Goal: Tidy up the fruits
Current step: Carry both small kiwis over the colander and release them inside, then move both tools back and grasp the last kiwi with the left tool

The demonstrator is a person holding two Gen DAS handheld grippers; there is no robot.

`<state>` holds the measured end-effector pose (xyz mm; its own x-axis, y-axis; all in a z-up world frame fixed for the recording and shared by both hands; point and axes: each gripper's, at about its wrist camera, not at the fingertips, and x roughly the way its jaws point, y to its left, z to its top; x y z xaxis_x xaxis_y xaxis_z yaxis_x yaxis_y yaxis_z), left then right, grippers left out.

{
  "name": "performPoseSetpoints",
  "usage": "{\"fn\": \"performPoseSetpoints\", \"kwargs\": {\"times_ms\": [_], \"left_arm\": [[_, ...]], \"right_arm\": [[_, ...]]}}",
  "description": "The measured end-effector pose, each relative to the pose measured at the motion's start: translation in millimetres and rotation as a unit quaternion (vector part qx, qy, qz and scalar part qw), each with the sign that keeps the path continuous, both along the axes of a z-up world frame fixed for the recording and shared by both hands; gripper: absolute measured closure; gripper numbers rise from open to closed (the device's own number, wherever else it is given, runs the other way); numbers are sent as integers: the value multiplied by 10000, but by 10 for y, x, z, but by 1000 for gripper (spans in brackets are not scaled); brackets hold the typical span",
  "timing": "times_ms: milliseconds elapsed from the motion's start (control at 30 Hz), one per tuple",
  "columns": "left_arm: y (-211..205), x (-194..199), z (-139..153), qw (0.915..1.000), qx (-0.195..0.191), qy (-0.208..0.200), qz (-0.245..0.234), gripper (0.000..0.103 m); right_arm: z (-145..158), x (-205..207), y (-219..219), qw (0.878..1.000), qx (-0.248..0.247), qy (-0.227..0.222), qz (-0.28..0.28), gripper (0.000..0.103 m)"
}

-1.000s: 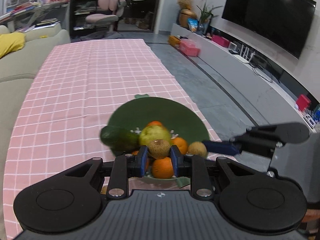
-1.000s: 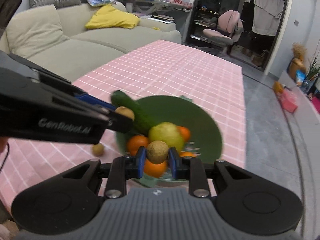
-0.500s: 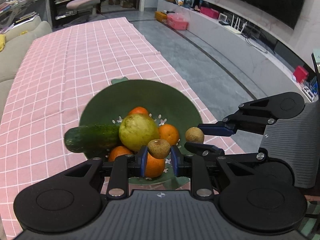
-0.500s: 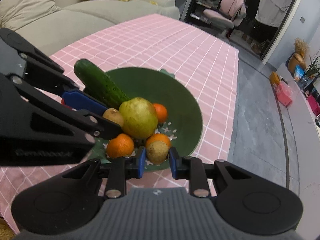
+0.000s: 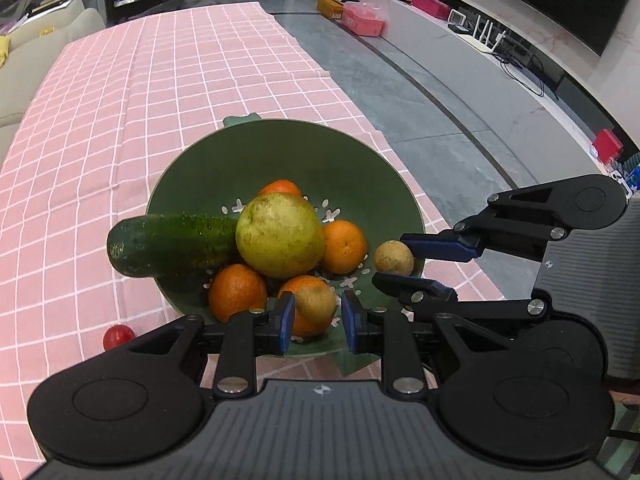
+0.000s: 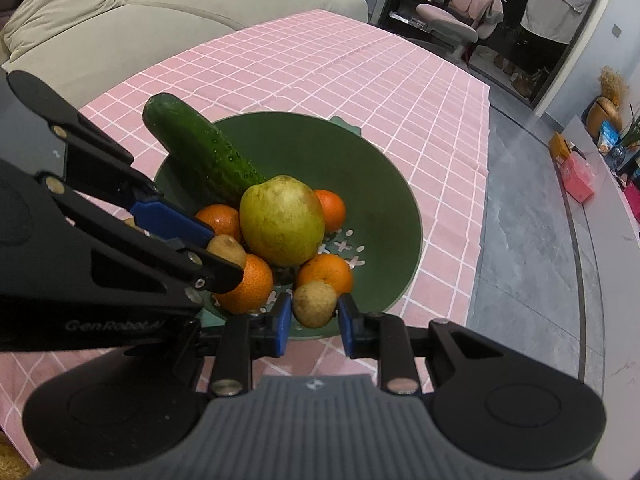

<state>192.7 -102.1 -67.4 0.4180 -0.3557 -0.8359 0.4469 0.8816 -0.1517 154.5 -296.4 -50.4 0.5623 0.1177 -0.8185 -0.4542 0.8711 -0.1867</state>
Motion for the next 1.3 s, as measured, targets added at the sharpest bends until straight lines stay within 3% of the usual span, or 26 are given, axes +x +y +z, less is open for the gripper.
{"fn": "performPoseSetpoints", "kwargs": {"times_ms": [67,267,300,367,500,767,1133,1300], "left_arm": [[2,-6,10,10000,4,-4,12,74],[65,-12,75,9998,-155,-38,124,54],[82,-25,106,9997,-183,-75,145,53],[106,-53,165,9994,-210,-169,195,52],[205,-126,322,9979,-304,-429,377,50],[571,-314,568,9920,-373,-899,809,50],[1024,-547,381,9906,-138,-745,1141,50],[1134,-613,223,9911,-173,-575,1190,50]], "right_arm": [[-1,0,-1,10000,-11,-2,17,82],[41,-7,-39,9999,46,-76,-100,79],[55,-11,-39,9999,50,-110,-112,78],[89,-28,-29,9996,29,-242,-151,66],[189,-70,-17,9985,90,-470,-264,62],[391,-250,82,9926,585,-863,-616,40],[372,-610,504,9881,1166,-851,-527,40],[241,-717,661,9904,1242,-550,-260,40]]}}
